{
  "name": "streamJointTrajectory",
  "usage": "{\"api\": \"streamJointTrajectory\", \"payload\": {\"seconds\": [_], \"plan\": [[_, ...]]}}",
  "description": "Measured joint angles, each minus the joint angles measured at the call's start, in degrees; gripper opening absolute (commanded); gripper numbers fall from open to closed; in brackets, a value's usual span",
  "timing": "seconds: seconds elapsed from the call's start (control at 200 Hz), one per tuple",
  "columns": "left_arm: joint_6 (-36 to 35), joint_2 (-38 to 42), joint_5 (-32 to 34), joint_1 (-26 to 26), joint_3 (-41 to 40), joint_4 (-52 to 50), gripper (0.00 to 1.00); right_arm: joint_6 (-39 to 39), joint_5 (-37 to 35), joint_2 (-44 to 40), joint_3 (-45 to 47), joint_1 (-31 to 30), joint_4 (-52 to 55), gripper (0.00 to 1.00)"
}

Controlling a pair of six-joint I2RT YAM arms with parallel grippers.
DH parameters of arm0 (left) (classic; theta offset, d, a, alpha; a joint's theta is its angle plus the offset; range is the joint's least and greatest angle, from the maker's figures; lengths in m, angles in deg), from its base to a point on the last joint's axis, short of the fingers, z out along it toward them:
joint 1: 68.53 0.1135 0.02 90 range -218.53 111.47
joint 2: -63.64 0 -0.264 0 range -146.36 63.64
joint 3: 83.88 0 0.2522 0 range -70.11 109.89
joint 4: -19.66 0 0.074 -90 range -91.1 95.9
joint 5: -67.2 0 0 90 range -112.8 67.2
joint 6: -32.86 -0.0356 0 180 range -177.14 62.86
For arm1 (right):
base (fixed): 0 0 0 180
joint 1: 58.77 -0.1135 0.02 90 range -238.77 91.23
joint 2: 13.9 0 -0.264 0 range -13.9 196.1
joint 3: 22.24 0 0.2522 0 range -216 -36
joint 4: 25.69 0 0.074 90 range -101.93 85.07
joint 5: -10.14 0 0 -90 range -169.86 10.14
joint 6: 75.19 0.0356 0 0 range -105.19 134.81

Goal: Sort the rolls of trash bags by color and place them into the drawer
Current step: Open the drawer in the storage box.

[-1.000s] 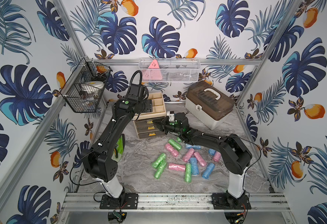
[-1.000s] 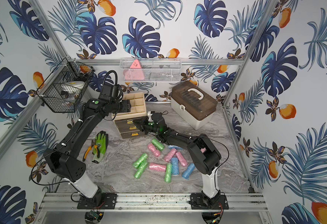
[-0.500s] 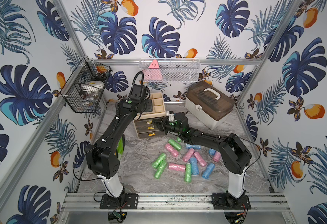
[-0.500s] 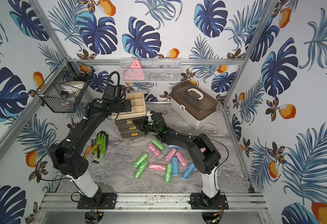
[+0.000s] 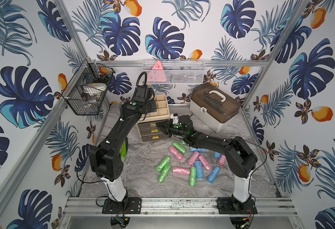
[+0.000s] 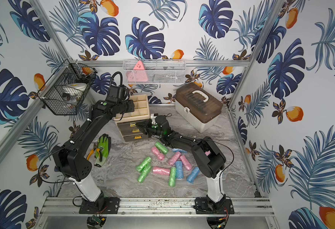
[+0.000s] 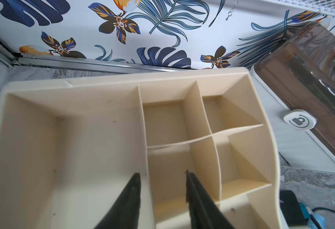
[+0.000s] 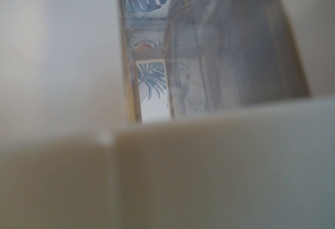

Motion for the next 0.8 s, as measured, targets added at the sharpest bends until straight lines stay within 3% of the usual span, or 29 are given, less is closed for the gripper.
{"api": "streamJointTrajectory", "payload": {"seconds": [0.27, 0.495, 0.801], "plan": [[0.3, -1.2, 1.6, 0.0, -0.9, 1.8, 0.24, 0.0, 0.4, 0.1, -0.3, 0.1, 0.2, 0.05], [2.9, -0.9, 4.3, -0.1, -2.4, 4.2, 0.0, 0.0, 1.0, 0.2, -0.3, 0.0, 0.2, 0.05], [4.1, -0.6, 7.8, -1.1, -2.4, 3.7, 0.0, 0.2, 1.7, 0.1, 0.0, 0.0, 0.0, 0.03]]}}
